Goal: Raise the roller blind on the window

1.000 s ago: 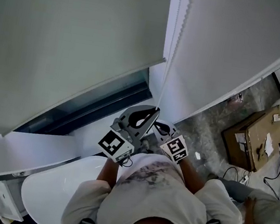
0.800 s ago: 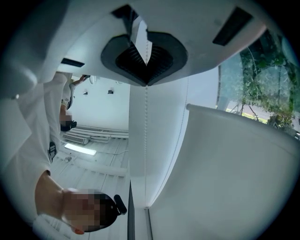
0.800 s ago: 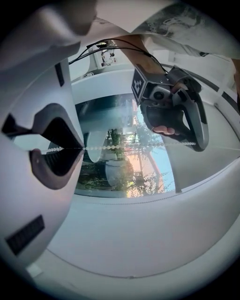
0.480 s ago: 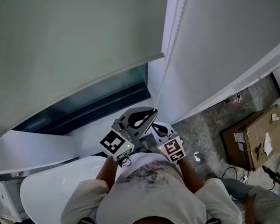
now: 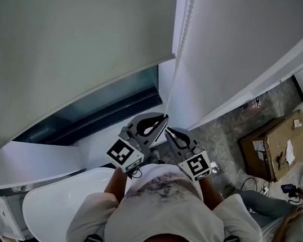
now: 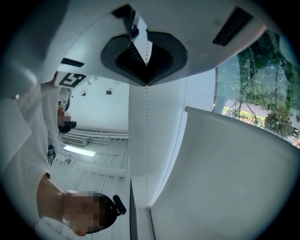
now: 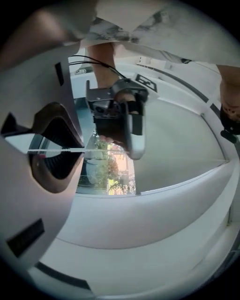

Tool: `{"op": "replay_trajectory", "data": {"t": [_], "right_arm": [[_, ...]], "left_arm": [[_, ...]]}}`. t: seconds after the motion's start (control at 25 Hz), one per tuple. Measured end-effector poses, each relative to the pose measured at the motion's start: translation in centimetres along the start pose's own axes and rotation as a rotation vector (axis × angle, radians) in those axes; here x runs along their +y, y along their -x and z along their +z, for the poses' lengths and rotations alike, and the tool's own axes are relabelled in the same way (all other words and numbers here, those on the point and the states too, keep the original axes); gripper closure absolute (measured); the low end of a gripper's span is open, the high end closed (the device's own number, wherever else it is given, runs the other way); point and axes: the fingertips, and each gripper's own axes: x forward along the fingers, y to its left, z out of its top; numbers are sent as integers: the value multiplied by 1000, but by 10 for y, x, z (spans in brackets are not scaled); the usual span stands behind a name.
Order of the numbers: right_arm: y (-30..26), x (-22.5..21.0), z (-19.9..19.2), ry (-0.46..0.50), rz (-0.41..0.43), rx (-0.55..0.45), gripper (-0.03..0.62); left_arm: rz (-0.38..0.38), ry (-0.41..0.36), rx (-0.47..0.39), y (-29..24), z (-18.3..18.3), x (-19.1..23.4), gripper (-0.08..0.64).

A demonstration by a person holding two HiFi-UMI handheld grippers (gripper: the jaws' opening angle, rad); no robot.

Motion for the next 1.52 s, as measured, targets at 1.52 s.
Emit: {"op": "replay_trajectory", "data": {"t": [1.52], "right_arm": [[7, -28, 274, 71, -50, -297, 531]], "left_arm": [[-32, -10, -27, 0, -6, 9, 554]]}}
